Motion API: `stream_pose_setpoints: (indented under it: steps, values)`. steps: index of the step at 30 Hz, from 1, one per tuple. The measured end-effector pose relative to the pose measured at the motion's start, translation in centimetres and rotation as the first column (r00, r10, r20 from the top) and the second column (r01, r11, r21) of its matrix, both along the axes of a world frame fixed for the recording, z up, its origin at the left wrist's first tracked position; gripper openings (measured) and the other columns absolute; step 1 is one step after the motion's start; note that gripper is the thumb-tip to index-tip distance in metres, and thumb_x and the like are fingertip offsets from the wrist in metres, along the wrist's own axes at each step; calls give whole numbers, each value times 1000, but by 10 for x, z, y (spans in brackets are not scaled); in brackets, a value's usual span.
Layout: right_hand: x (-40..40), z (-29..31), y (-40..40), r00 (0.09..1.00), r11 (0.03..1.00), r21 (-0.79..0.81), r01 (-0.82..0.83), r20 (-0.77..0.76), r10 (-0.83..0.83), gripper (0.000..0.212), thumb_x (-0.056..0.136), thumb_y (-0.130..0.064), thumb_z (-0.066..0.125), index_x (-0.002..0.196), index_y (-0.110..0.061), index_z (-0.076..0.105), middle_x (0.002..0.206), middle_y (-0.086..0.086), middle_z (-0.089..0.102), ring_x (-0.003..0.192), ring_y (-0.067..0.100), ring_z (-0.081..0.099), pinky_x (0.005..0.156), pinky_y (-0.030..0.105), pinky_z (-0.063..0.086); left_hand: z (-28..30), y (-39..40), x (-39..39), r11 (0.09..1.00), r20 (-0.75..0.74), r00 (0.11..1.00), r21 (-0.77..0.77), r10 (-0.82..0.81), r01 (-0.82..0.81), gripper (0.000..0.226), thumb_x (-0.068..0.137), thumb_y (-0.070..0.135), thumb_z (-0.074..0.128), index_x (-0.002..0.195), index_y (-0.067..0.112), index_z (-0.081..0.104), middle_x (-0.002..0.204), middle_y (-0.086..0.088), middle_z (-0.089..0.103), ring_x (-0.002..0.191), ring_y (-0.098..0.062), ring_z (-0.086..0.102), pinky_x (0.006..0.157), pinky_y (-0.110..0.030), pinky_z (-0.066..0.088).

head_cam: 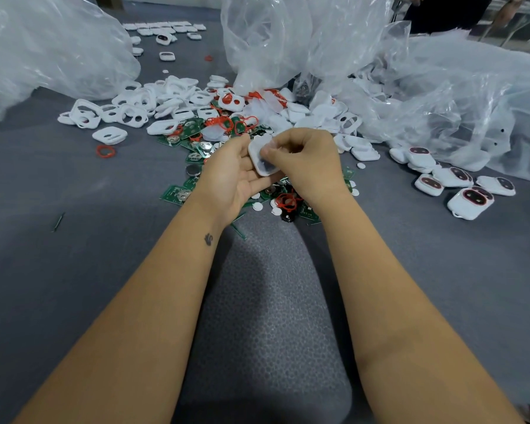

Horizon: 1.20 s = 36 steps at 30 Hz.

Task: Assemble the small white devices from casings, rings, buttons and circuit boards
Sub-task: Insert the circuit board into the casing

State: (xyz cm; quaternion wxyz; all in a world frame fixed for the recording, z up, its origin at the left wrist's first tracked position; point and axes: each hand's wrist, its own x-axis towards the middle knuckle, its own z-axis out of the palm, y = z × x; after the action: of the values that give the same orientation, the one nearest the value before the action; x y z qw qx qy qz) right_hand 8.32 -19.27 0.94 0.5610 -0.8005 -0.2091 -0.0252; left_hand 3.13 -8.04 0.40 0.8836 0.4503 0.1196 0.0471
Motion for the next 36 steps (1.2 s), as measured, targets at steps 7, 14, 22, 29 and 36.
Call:
stream_pose_setpoints:
  steps: [7,14,22,29,36]
  values:
    - [0,1,-1,998,996,80,43,37,-46,13,82,-6,67,81,-19,67,66,-4,57,57,2,48,58,16,42,-3,2,2,999,40,999,-49,9,-7,32,103,18,39,119,-4,56,111,-23,68,94,-27,71,80,-37,60]
    - [-2,-3,5,990,997,12,71,118,-72,18,81,-16,69,88,-32,64,70,-7,54,57,1,46,59,24,44,-5,2,4,996,66,996,55,66,-70,14,98,4,50,103,-2,61,96,-19,71,85,-23,72,73,-32,60]
    - [-16,-5,24,972,992,-128,-3,234,34,12,88,-15,59,94,-19,69,86,-8,59,77,7,51,72,26,41,1,61,-6,825,93,820,-29,565,-565,12,95,-4,53,87,-1,61,95,-19,66,82,-24,72,71,-28,59]
    - [-38,-12,56,892,849,-507,-148,303,336,26,86,-25,66,110,-17,71,100,5,59,101,25,52,86,34,40,-4,91,-18,682,93,676,-140,731,-718,17,95,-8,50,84,-1,60,99,-22,61,90,-29,69,70,-32,60]
    - [-48,-14,67,846,743,-654,-142,310,435,32,85,-39,68,112,-23,71,93,-2,38,98,25,43,80,32,34,-4,87,-16,703,50,704,-129,709,-699,13,95,-9,51,90,-1,60,106,-23,61,89,-29,67,73,-34,61]
